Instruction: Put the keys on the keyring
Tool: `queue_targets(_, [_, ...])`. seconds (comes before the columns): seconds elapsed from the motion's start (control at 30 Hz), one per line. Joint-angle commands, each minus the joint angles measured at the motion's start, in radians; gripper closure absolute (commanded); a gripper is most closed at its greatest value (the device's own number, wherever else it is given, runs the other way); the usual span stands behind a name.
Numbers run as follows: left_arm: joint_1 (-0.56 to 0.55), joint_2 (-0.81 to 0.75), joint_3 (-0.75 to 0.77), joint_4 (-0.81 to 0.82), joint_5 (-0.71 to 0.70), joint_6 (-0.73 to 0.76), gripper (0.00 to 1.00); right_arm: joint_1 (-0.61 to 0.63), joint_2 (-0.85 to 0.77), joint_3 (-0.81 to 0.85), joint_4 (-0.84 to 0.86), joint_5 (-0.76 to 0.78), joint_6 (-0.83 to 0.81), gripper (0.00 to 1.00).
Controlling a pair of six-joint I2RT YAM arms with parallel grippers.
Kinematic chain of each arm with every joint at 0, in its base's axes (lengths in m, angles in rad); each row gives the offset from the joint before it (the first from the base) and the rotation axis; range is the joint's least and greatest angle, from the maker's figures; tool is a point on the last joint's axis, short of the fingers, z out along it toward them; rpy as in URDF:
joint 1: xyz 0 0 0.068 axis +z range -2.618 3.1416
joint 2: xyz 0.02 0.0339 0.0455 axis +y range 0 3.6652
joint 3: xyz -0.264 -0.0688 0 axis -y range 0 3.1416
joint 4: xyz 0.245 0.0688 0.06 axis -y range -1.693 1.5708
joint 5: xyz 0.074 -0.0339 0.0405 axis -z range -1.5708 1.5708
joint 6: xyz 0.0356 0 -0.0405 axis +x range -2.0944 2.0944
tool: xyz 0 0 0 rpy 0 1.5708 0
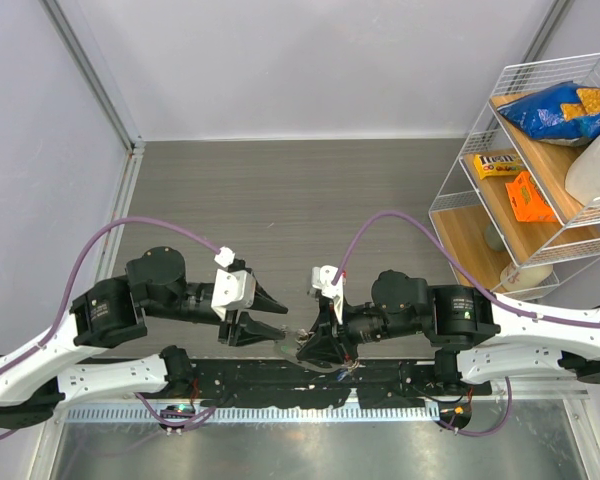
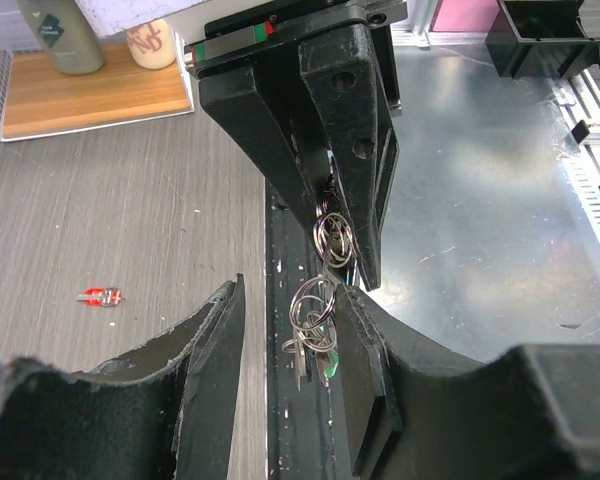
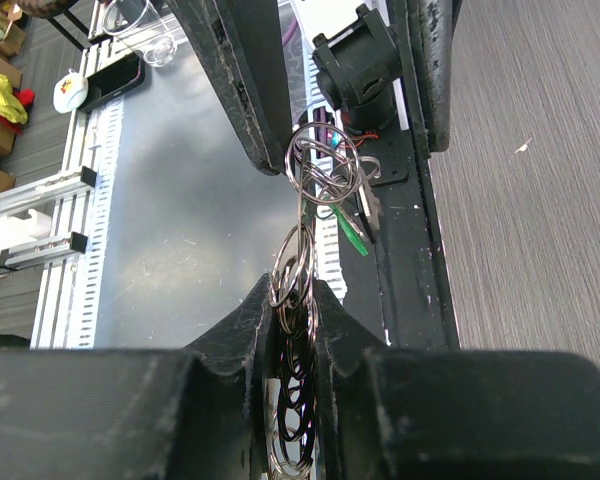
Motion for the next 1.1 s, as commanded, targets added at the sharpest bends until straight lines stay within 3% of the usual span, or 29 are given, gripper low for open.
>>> queue_targets(0.0, [-0.002,-0.007,0.009,0.023,-0.028,0.015,0.54,0.000,-0.026,0.031,0.075,-0.012,0.007,0.94])
queue_targets(0.47, [-0.002,-0.012,0.027,0.044,0.003,0.020,0.56,0.000,-0.037,0.016,0.079,-0.035,0.001,0.94])
queue_targets(0.63, [-0.004,-0.001,0.031,0.043,0.021,0.023,0.67,0.000,-0.042,0.008,0.084,-0.040,0.002,0.94])
queue_targets(0.83, [-0.002,0.014,0.043,0.041,0.054,0.030,0.88,0.000,-0.054,0.001,0.089,-0.044,0.001,0.94])
queue_targets(1.07, [-0.002,0.025,0.066,0.037,0.084,0.035,0.95,0.000,-0.054,-0.012,0.092,-0.058,0.001,0.94])
